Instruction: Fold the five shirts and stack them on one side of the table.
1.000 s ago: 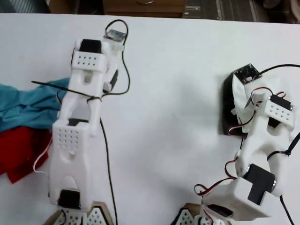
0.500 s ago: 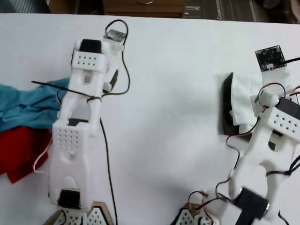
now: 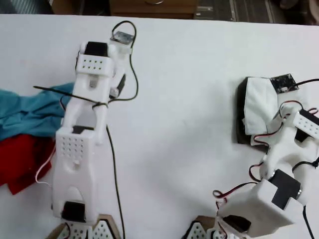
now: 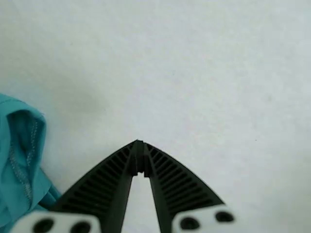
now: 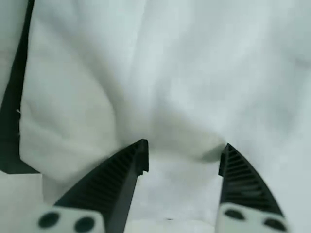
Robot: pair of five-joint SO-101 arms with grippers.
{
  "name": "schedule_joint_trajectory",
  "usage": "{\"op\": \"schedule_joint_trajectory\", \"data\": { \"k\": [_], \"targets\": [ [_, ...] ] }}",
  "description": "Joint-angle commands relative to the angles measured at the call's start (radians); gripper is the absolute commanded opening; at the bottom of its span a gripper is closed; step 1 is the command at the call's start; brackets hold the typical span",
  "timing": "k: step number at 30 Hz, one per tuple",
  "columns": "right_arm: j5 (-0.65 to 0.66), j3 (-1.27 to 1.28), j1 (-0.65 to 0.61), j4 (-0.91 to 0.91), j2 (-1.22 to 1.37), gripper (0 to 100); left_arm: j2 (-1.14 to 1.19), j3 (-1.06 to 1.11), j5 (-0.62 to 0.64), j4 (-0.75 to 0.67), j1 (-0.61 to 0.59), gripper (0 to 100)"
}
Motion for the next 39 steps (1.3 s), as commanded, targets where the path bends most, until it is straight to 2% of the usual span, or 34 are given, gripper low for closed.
{"op": "schedule_joint_trajectory", "data": {
  "k": [1,4,9,12,16,18,20,23,26,30,34,36,39],
  "targets": [
    [0.003,-0.092,0.033,0.005,-0.076,24.1,-0.011,-0.005,0.0,-0.003,-0.003,3],
    [-0.049,-0.127,0.05,0.007,-0.159,24.1,-0.025,-0.015,0.0,-0.018,-0.009,3],
    [-0.249,-0.132,0.015,0.096,-0.344,24.1,-0.075,-0.143,0.009,-0.003,-0.092,3],
    [-0.285,-0.132,-0.125,0.272,-0.475,24.1,-0.118,-0.206,0.009,0.017,-0.169,3],
    [-0.265,-0.129,-0.423,0.564,-0.621,24.1,-0.203,-0.211,0.003,0.017,-0.31,3],
    [-0.292,-0.129,-0.552,0.653,-0.68,24.1,-0.238,-0.206,0.003,0.02,-0.387,3],
    [-0.319,-0.129,-0.615,0.697,-0.734,24.1,-0.273,-0.179,0.002,0.02,-0.465,3],
    [-0.319,-0.127,-0.613,0.73,-0.796,24.1,-0.331,-0.079,-0.041,0.02,-0.565,3],
    [-0.315,-0.121,-0.547,0.757,-0.825,24.1,-0.405,0.074,-0.112,0.02,-0.623,3],
    [-0.221,-0.031,-0.475,0.751,-0.826,24.1,-0.497,0.239,-0.13,0.018,-0.695,4],
    [-0.15,0.132,-0.461,0.722,-0.829,24.1,-0.554,0.332,-0.143,0.012,-0.812,17],
    [-0.137,0.193,-0.455,0.704,-0.834,24.1,-0.552,0.321,-0.189,0.008,-0.884,23],
    [-0.137,0.238,-0.433,0.71,-0.834,24.1,-0.523,0.328,-0.281,0.005,-0.979,22]
  ]
}}
